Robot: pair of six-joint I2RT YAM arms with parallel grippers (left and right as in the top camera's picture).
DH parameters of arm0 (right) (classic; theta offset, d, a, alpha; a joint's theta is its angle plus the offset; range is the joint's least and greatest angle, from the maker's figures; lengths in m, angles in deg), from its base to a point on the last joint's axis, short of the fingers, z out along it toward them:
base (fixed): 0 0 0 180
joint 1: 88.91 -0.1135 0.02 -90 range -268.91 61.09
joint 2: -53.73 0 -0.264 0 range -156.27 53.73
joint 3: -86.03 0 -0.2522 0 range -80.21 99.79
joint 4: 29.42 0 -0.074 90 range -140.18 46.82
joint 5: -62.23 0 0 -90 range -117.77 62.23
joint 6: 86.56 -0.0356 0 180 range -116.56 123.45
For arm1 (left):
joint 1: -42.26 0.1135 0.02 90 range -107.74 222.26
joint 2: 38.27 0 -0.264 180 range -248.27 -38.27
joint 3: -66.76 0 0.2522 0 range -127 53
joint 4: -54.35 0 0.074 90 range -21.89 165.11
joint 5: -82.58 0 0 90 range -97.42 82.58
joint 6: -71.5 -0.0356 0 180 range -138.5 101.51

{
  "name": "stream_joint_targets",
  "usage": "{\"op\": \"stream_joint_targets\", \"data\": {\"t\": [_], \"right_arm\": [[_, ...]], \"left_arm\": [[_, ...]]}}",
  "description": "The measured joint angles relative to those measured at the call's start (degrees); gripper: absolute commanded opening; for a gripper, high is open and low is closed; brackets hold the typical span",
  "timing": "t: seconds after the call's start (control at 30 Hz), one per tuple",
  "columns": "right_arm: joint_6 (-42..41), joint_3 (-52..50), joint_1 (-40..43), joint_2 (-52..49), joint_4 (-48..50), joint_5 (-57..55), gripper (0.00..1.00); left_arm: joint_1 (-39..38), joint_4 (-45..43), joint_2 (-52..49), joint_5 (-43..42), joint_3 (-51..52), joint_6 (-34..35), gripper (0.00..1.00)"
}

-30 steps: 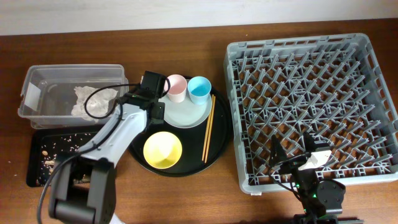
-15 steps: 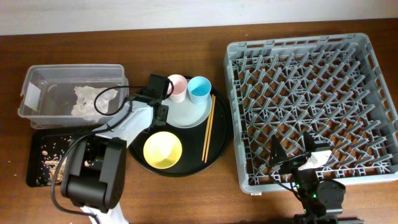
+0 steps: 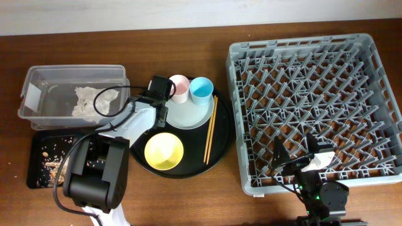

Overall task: Sort waste into correct bins and load items into the dishwasher rack
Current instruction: 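Grasp the Nescafe Gold wrapper on the tray with the left gripper, then carry the wrapper left and drop it into the clear bin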

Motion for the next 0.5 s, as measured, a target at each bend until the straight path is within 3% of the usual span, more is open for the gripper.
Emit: {"op": "stream_joint_targets", "data": {"t": [0.17,0.5], "right_arm": [[0.02,0.00,0.00,0.00,0.00,0.02,0.98],[0.02,0.00,0.00,0.00,0.00,0.00,0.98]], "left_arm": [[0.00,2.40,1.46,0.28,-0.42,0.37,0.00],[2.67,1.38,25.64,-1.38,-3.56,7.23,0.00]]}}
